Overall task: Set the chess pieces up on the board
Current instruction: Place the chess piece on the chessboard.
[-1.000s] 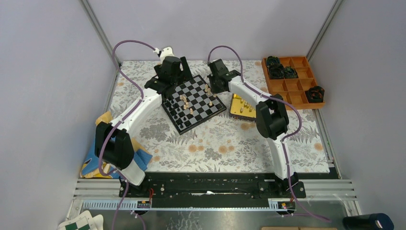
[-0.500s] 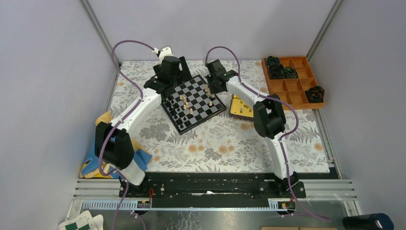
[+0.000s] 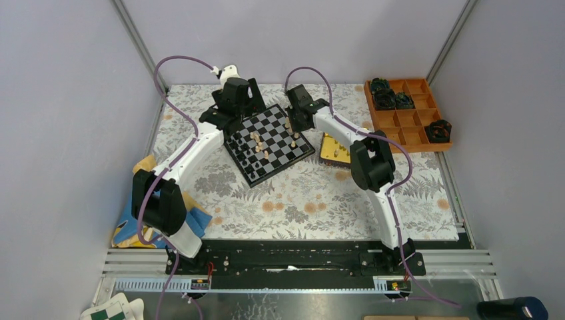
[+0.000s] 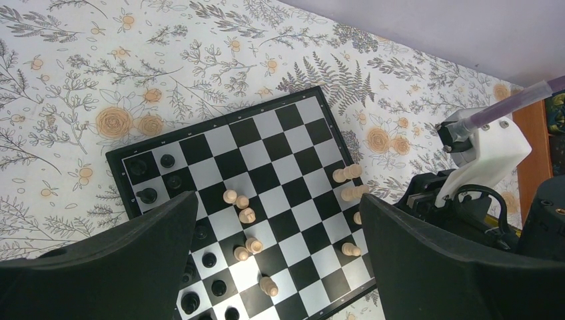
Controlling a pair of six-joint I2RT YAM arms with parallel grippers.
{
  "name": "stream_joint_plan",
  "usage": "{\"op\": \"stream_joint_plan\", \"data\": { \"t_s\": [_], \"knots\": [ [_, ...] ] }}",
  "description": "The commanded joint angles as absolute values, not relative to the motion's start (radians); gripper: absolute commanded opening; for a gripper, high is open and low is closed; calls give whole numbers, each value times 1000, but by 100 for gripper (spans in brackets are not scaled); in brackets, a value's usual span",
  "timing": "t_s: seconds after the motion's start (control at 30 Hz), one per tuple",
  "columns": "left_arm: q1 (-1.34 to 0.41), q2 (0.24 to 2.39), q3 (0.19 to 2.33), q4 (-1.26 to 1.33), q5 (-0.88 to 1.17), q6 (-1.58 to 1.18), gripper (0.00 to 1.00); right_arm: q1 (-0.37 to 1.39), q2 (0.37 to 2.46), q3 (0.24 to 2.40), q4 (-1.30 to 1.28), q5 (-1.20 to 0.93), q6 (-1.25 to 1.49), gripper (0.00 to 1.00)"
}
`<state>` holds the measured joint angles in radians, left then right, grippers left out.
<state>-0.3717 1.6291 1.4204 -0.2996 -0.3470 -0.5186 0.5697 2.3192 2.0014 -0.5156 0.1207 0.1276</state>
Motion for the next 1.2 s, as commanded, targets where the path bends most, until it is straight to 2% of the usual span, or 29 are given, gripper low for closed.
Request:
{"op": "stream_joint_plan", "data": {
  "t_s": [0.0,0.07,0.2,0.33,0.63,0.93,1.17],
  "knots": [
    [-362,1629,1414,-281,-350,-520,99,583,2326,2045,-526,114,114,0],
    [-362,1630,1416,-281,-350,-520,99,583,2327,2045,-527,114,112,2],
    [-362,1633,1420,-282,-350,-520,99,583,2319,2037,-519,107,109,22],
    [-361,1637,1421,-283,-349,-521,99,583,2309,2029,-513,103,107,30],
    [-361,1644,1426,-282,-344,-526,99,583,2276,2022,-506,113,100,34],
    [-362,1648,1432,-282,-337,-529,99,579,2145,1972,-502,177,87,37],
    [-362,1646,1425,-280,-334,-532,99,534,2001,1841,-472,240,97,46]
  ]
}}
